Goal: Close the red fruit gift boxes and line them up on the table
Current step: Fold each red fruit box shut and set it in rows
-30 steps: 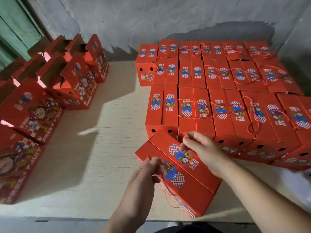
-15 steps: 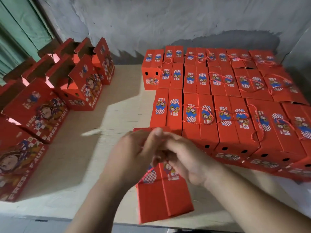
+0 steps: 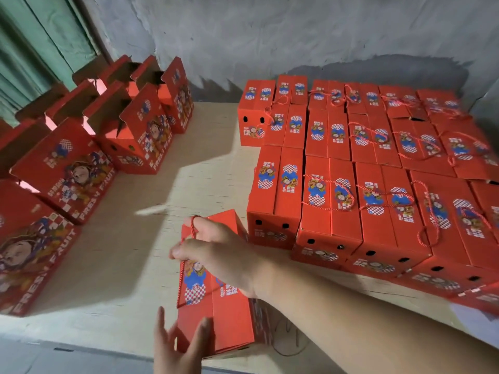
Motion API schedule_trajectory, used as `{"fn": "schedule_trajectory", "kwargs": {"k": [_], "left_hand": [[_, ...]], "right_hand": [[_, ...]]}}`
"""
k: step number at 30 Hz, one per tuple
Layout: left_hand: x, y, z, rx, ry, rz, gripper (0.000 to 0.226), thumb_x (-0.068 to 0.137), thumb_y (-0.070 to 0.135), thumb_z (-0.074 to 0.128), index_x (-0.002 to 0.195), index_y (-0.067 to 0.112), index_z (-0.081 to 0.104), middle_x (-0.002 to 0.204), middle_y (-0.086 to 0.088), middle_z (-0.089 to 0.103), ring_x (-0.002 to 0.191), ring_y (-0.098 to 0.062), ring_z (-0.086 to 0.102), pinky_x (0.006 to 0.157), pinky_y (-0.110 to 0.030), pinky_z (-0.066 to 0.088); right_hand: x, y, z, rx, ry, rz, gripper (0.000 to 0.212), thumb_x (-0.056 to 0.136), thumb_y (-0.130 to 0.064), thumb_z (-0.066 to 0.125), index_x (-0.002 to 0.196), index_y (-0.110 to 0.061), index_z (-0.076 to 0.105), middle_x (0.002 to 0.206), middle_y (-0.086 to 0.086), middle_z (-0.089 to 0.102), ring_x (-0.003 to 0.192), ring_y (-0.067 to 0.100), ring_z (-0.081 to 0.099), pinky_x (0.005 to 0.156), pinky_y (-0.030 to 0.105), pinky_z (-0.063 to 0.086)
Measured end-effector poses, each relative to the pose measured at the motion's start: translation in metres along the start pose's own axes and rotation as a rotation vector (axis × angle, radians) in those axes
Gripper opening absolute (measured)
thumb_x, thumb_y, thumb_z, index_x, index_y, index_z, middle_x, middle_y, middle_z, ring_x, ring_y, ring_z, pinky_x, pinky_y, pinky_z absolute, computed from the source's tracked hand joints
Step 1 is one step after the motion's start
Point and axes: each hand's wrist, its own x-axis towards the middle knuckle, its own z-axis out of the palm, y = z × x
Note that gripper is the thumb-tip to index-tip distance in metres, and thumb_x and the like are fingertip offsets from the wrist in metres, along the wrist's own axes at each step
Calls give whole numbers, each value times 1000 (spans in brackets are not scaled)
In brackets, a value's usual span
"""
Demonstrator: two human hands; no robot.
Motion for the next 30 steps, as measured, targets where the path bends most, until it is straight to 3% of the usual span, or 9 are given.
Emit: {"fn": "schedule_trajectory", "kwargs": {"k": [4, 8, 10, 14, 18, 22, 24, 26, 30], "left_hand": [[35, 7, 9, 31, 195, 75, 55, 87, 19, 80, 139, 14, 61, 95, 4, 72, 74, 14, 65, 59, -7, 50], [91, 27, 17, 12, 237, 132, 44, 96, 29, 72, 138, 20, 61, 109, -2, 72, 97, -7, 71, 70, -19, 52], [122, 36, 25, 58, 198, 126, 31, 98, 39, 67, 123, 21, 67, 95, 0, 73, 85, -6, 71, 64, -19, 50], [166, 60, 52, 35, 6, 73, 33, 88, 49, 78, 112, 29, 70, 99, 9, 79, 87, -10, 76, 68, -33, 57], [195, 71, 76, 45, -86, 56, 39, 78, 46, 87, 112, 36, 71, 99, 8, 79, 83, -13, 77, 55, -26, 54], [244, 92, 104, 20, -129, 57, 52, 79, 39, 89, 125, 33, 65, 108, 5, 78, 93, -15, 77, 67, -33, 59], [274, 106, 121, 5, -111, 33, 83, 79, 35, 89, 148, 32, 44, 114, 5, 74, 99, -16, 74, 73, -34, 59], [302, 118, 144, 8, -81, 16, 90, 79, 34, 89, 152, 29, 37, 118, 4, 70, 99, -17, 73, 70, -33, 60], [354, 141, 190, 73, -53, 8, 75, 77, 43, 89, 139, 24, 51, 114, 2, 72, 93, -20, 74, 69, -39, 64]], "right_hand": [[21, -10, -8, 55, -15, -64, 92, 60, -50, 67, 144, -18, 48, 125, 25, 66, 122, 39, 60, 112, 58, 42], [53, -23, -24, 61, -1, -99, 113, 57, -51, 70, 157, -14, 33, 137, 12, 64, 129, 22, 59, 115, 48, 42], [70, -27, -40, 79, 71, -88, 100, 60, -46, 72, 150, -13, 44, 131, 11, 68, 122, 21, 63, 114, 44, 41], [106, -17, -89, 118, 168, -82, 22, 93, -18, 63, 114, -17, 60, 119, 13, 73, 102, 19, 69, 98, 31, 48], [112, 6, -148, -230, 246, -35, 52, 101, -38, 58, 149, -20, 50, 148, -3, 56, 130, 8, 54, 97, 16, 41], [102, 55, -226, -908, 567, 161, 60, 100, -57, 45, 151, -25, 41, 150, 2, 51, 135, 24, 48, 109, 39, 41], [95, 83, -248, -1177, 578, 272, 72, 100, -65, 32, 160, -27, 21, 166, 3, 23, 151, 26, 21, 122, 47, 22], [92, 106, -251, -1258, 598, 262, 75, 99, -68, 18, 163, -29, 10, 171, 0, 8, 155, 26, 7, 123, 51, 12], [96, 114, -246, -1319, 704, 204, 76, 97, -67, 22, 161, -27, 25, 168, 2, 25, 151, 29, 23, 119, 53, 24]]}}
